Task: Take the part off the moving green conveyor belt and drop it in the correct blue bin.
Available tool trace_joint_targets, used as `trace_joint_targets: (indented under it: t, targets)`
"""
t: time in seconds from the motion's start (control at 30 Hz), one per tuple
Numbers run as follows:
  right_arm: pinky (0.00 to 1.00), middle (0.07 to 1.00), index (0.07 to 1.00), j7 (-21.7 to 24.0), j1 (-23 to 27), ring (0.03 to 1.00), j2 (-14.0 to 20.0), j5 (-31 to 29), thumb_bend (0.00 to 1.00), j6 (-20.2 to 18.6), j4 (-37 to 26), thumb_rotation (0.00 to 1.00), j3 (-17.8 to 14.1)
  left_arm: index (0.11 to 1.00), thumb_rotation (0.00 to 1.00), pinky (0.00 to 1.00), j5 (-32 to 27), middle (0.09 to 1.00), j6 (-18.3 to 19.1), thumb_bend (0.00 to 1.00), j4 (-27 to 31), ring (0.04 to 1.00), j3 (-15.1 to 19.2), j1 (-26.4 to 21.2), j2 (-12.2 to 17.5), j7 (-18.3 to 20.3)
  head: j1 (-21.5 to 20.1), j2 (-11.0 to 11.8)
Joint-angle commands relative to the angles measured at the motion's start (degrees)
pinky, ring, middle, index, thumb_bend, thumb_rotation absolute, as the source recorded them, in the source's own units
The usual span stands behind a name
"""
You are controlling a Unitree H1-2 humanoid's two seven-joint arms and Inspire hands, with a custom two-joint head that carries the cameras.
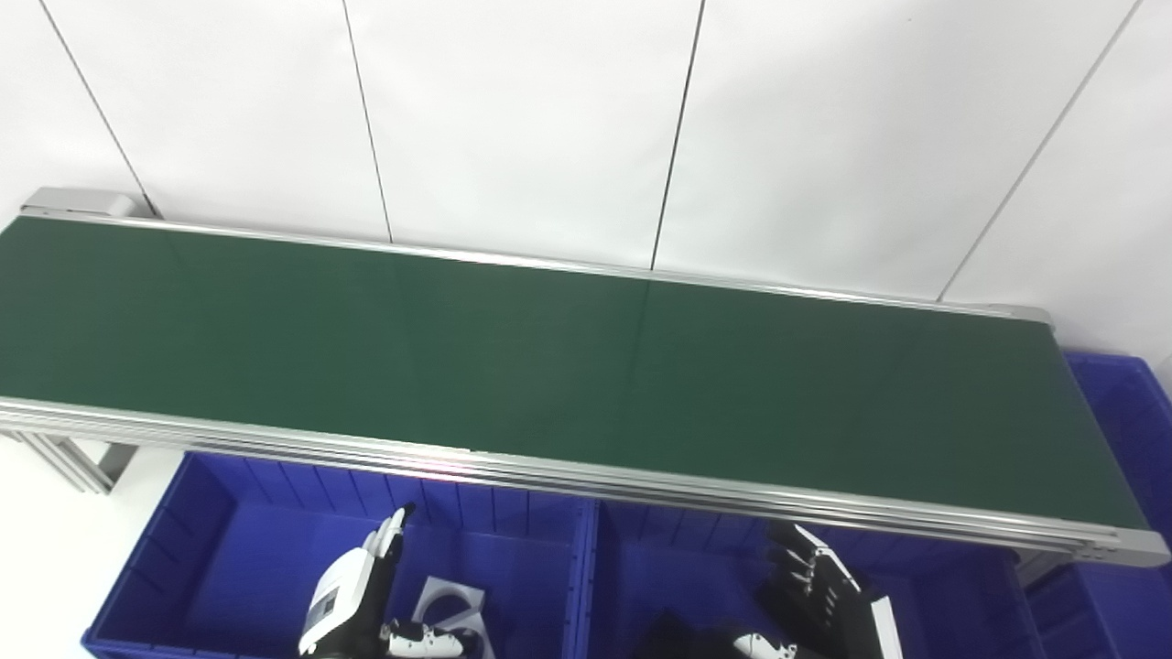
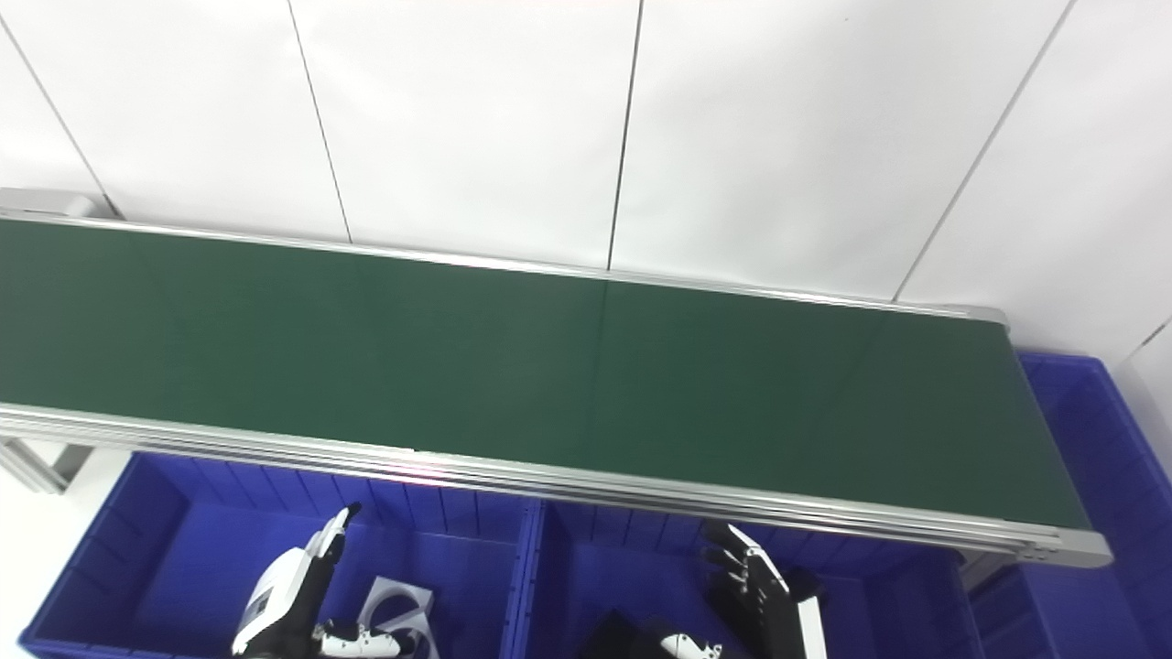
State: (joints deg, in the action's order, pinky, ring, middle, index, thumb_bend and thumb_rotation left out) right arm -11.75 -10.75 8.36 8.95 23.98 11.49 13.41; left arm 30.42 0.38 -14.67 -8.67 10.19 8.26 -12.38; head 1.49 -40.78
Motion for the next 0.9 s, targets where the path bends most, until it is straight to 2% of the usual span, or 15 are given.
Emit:
trace_joint_targets:
  t: [0.0, 0.07, 0.17, 0.23, 0.3, 0.37, 0.47, 0.5, 0.73, 0.87]
  targets:
    - [0.67, 0.793, 0.78, 0.2, 0.5, 0.75, -0.4, 0.0, 0.64, 2.9, -1.7, 0.0, -0.1, 1.0, 0.13, 0.89, -1.9, 1.0, -4.7, 0.92, 2.1, 1.0, -0.6, 0.5, 1.4, 1.1, -1.2, -0.1]
    - [0.67, 0.791, 0.772, 0.2, 0.6, 0.752, -0.7, 0.0, 0.64, 2.9, -1.6, 0.0, 0.0, 0.973, 0.08, 0.83, -3.1, 0.994, -7.8, 0.93, 3.1, 0.973, -1.2, 0.9, 2.0, 1.6, -2.7, -0.3]
    - [0.67, 0.786, 0.753, -0.2, 0.6, 0.754, -1.1, 0.9, 0.64, 2.9, -1.7, 0.0, 0.4, 0.884, 0.01, 0.77, -7.9, 0.9, -13.0, 0.91, 4.8, 0.855, -1.2, 1.6, 1.9, 3.1, -4.4, -0.4]
    - [0.67, 0.785, 0.749, -0.4, 0.6, 0.753, -1.4, 1.6, 0.64, 2.9, -1.9, 0.0, 0.4, 0.855, 0.0, 0.8, -12.1, 0.864, -16.3, 0.89, 5.5, 0.838, -0.9, 1.8, 1.6, 4.8, -5.6, -0.6]
    - [0.67, 0.786, 0.75, -0.4, 0.5, 0.755, -1.9, 2.2, 0.63, 2.9, -2.1, 0.0, 0.4, 0.835, 0.0, 0.83, -18.2, 0.847, -20.7, 0.86, 6.0, 0.837, -1.4, 2.0, 1.6, 8.1, -7.5, -0.8]
    - [0.68, 0.786, 0.754, -0.3, 0.4, 0.757, -2.3, 2.5, 0.63, 2.9, -2.1, 0.0, 0.6, 0.821, 0.0, 0.81, -18.0, 0.827, -23.4, 0.84, 6.5, 0.818, -2.2, 1.8, 2.6, 9.6, -9.3, -1.0]
    - [0.68, 0.786, 0.758, -0.4, 0.2, 0.758, -2.7, 3.1, 0.63, 2.9, -2.0, 0.0, 0.8, 0.804, 0.0, 0.78, -18.1, 0.805, -24.0, 0.87, 7.7, 0.796, -2.3, 1.8, 3.0, 11.1, -10.8, -1.2]
    - [0.68, 0.786, 0.76, -0.6, 0.2, 0.759, -3.0, 3.4, 0.63, 2.9, -2.0, 0.0, 0.9, 0.794, 0.0, 0.78, -19.4, 0.796, -24.0, 0.87, 8.2, 0.79, -2.1, 1.9, 2.9, 12.0, -12.4, -1.3]
    - [0.66, 0.783, 0.757, -1.6, -0.4, 0.75, -5.0, 5.9, 0.63, 2.9, -1.7, 0.01, 0.5, 0.723, 0.0, 0.81, -34.3, 0.732, -22.2, 0.83, 11.1, 0.76, -0.8, 2.0, 2.4, 19.5, -16.3, -2.2]
    - [0.66, 0.785, 0.763, -1.5, -0.6, 0.749, -5.9, 6.7, 0.63, 2.7, -2.1, 0.02, -0.3, 0.706, 0.0, 0.79, -37.6, 0.73, -23.1, 0.82, 9.7, 0.749, 0.2, 1.2, 2.4, 22.1, -17.3, -2.9]
